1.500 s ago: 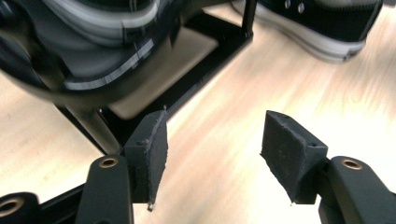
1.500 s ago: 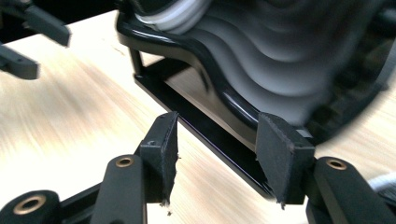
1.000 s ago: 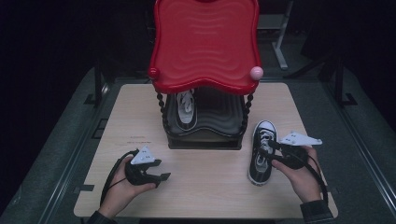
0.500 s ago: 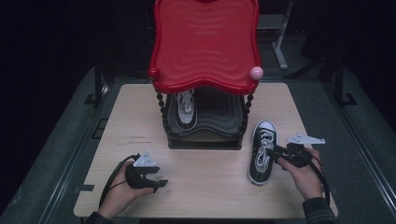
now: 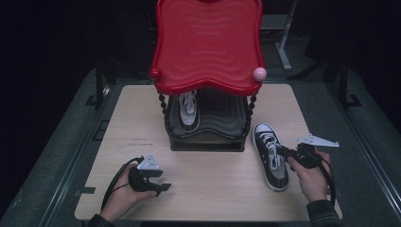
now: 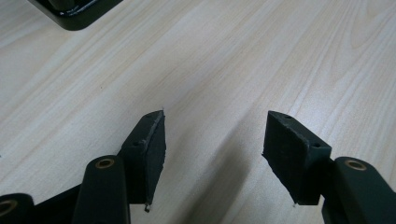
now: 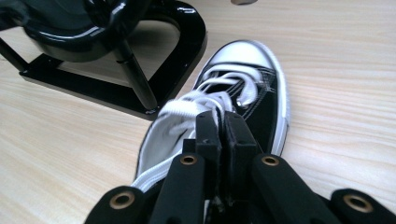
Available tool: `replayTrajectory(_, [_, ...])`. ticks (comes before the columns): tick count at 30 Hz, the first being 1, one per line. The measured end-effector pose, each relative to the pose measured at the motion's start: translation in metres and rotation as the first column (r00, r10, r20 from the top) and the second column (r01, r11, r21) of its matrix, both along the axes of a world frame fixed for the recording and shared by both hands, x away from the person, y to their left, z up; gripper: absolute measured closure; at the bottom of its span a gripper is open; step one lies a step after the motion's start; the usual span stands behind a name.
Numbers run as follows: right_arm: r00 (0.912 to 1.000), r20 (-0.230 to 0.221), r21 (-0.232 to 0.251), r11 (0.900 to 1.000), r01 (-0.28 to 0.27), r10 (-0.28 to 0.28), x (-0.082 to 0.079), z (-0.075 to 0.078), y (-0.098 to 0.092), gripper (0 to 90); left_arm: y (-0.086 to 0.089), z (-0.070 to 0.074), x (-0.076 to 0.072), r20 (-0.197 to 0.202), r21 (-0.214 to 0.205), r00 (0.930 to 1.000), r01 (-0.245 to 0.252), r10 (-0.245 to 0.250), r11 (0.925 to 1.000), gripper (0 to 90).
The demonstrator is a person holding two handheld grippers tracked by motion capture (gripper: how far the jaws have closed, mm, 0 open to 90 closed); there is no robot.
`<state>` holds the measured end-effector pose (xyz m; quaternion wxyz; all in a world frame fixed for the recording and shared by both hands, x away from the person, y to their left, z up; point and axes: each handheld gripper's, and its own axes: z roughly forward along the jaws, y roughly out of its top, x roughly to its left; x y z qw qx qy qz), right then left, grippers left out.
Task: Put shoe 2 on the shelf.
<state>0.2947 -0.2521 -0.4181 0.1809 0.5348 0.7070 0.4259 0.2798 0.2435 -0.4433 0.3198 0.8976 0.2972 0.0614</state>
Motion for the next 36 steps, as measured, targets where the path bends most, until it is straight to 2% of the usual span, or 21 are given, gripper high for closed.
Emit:
replayTrajectory(6, [0.9999,0.014,0.009,0.9999,-0.008,0.008,-0.022,0.012,-0.004,85.7,0.0,0.003,0.0,0.008,-0.017,0.9998,-0.018,0.018,0.9997,37.2])
replayTrajectory(12, [0.9986,0.042,0.018,0.9993,-0.034,0.033,-0.046,0.021,-0.003,85.7,-0.001,0.003,0.0,0.005,-0.015,0.9999,-0.009,0.009,0.9998,37.8])
replayTrajectory(16, [0.9962,0.063,0.031,0.9976,-0.062,0.06,-0.06,0.026,0.0,85.7,-0.002,0.004,0.0,0.011,-0.014,0.9999,0.001,-0.001,0.9999,38.4])
replayTrajectory(21, [0.9919,0.066,0.049,0.9925,-0.112,0.109,-0.075,0.029,0.009,85.7,-0.002,0.003,0.0,0.007,-0.014,1.0,0.001,-0.001,0.9999,39.2])
replayTrajectory(25, [0.9832,0.069,0.046,0.984,-0.172,0.169,-0.08,0.029,0.025,85.7,-0.002,0.004,0.001,0.009,-0.016,1.0,0.0,0.0,0.9999,39.5])
replayTrajectory(31, [0.9637,0.065,0.055,0.9632,-0.263,0.259,-0.075,0.028,0.054,85.7,-0.001,0.003,0.002,0.004,-0.02,0.9999,-0.01,0.01,0.9997,39.9])
replayTrajectory(36, [0.9396,0.062,0.045,0.9395,-0.339,0.336,-0.063,0.026,0.083,85.7,-0.001,0.004,0.002,0.011,-0.02,0.9998,-0.017,0.017,0.9997,40.5])
